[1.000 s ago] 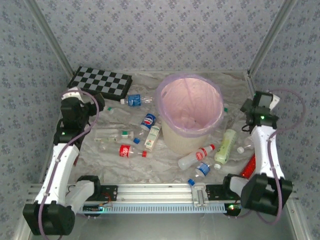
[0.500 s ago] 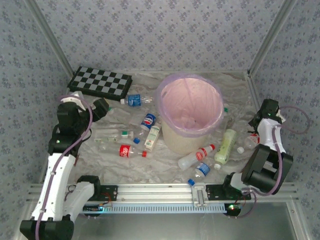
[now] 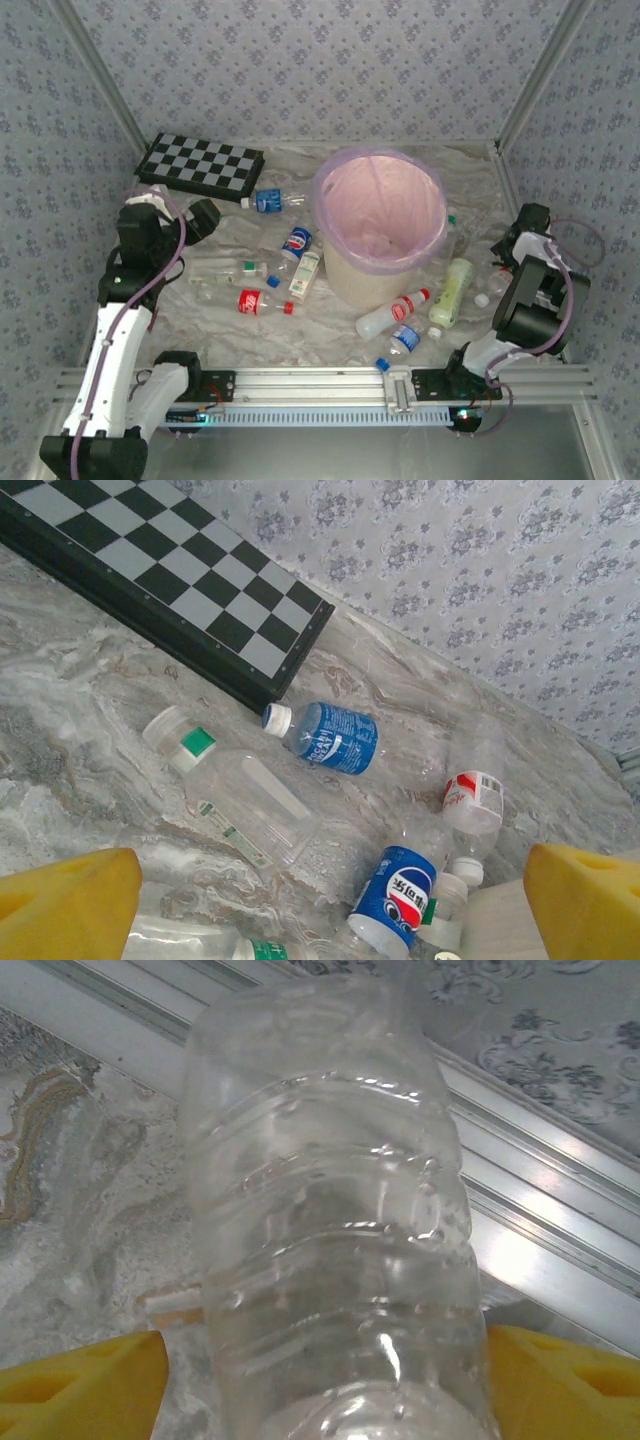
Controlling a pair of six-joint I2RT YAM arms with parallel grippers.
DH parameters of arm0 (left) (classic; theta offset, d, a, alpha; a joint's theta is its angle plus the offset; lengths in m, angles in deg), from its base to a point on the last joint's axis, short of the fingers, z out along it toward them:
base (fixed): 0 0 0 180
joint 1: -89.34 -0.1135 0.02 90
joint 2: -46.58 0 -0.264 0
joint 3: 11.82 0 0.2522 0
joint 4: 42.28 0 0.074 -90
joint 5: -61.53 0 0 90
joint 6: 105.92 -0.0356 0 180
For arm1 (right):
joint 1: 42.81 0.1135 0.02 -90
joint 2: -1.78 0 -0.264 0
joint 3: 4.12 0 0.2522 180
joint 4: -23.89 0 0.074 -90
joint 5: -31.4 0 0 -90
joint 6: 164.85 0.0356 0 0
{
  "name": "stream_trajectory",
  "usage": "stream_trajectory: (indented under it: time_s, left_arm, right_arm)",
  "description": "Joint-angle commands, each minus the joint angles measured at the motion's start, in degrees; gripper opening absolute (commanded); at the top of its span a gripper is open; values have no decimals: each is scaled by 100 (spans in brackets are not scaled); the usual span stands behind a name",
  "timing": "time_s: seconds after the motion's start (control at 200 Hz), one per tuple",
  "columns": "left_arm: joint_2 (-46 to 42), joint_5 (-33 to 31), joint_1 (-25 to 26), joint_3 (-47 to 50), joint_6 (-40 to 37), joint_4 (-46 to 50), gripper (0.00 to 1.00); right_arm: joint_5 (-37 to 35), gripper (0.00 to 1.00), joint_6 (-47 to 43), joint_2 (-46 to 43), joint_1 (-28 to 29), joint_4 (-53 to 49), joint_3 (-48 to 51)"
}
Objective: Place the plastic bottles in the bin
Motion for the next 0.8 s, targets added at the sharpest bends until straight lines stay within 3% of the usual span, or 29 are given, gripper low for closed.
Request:
stream_trajectory:
  time_s: [0.0, 0.275, 0.45, 0.65, 0.795]
  left_arm:
    - [72, 220, 70, -180, 146, -184, 98]
    - [214, 269, 156, -547, 266, -395, 97]
    - [599, 882, 490, -938, 686, -1254, 97]
    - [1309, 845, 1745, -1806, 548, -1822, 97]
    - [1887, 681, 2527, -2175, 451, -2006, 96]
  right_arm:
    - [183, 82, 90, 249, 43, 138, -67]
    - [109, 66, -73, -191, 334, -186, -375]
    - [221, 59, -361, -902, 580, -707, -915]
    - [967, 48, -419, -1959, 661, -937, -1557]
    - [1655, 44, -307, -2665, 1069, -674, -2109]
